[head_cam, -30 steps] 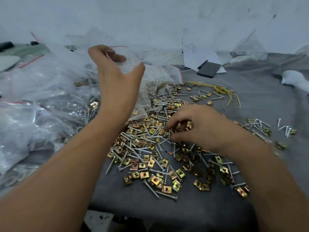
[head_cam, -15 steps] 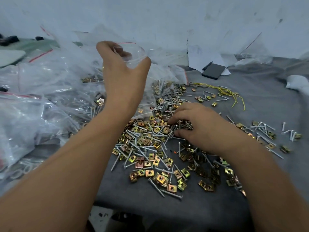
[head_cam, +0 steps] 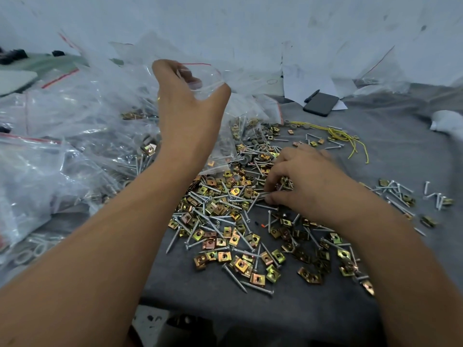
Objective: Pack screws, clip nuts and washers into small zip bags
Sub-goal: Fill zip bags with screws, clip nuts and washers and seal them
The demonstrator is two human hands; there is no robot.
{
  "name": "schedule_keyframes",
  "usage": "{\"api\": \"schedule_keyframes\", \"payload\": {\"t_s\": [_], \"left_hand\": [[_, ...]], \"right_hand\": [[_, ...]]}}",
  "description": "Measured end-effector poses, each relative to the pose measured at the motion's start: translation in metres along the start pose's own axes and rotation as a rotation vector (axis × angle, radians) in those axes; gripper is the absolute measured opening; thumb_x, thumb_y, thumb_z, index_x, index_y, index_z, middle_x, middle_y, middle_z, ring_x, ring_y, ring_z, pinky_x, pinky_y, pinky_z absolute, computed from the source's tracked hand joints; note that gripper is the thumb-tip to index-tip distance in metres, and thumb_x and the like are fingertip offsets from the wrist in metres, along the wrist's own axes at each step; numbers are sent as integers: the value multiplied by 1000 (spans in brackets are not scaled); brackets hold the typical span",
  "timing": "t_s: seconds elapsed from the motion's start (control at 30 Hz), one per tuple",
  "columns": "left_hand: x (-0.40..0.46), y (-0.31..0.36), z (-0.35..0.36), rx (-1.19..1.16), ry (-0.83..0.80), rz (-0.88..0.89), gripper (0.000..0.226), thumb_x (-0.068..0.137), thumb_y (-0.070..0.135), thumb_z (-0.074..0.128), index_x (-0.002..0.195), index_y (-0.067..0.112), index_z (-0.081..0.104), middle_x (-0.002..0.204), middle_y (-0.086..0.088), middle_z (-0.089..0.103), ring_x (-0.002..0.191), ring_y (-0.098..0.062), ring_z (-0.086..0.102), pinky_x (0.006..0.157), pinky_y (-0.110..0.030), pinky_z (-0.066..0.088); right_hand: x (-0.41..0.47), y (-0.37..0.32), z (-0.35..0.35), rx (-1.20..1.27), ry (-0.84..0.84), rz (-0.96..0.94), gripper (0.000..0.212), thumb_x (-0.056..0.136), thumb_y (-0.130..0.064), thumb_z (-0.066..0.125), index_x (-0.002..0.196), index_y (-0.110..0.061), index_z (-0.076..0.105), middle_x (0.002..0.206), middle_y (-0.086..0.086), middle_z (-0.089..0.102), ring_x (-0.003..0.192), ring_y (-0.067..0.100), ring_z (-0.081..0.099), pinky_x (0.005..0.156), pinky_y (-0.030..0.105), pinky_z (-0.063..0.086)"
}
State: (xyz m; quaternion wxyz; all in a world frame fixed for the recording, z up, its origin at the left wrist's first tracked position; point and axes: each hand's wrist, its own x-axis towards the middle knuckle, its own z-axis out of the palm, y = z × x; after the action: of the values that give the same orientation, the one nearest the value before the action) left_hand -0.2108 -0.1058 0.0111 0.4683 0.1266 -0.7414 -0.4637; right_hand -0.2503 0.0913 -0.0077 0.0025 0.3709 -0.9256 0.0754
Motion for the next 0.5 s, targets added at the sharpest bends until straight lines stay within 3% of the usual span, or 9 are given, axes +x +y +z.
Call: {"api": "schedule_keyframes", "payload": {"t_s": [0.13,0.3,0.5], "left_hand": [[-2,1,0,-2,-21,-15,48,85,34,69,116,17,36,108,4,47,103,-10,54,84,-30,44],[-3,2,0,4,-49,-23,48,88,33,70,119,17,36,108,5,47,99,-3,52,84,-29,44],[-4,2,0,5,-94,-31,49,88,37,70,120,19,37,105,11,49,102,-1,55,88,-32,47]], "right_hand": [[-3,2,1,-27,-15,10,8,94,-49,69,96,-42,65,120,-14,51,128,15,36,108,40,25],[-5,12,5,173,-19,0,18,103,-34,59,89,-39,49,115,-10,51,120,15,41,109,42,33],[-5,30,6,581,327,36,4,94,-29,76,92,-31,78,84,-11,74,84,8,68,80,34,53]]}}
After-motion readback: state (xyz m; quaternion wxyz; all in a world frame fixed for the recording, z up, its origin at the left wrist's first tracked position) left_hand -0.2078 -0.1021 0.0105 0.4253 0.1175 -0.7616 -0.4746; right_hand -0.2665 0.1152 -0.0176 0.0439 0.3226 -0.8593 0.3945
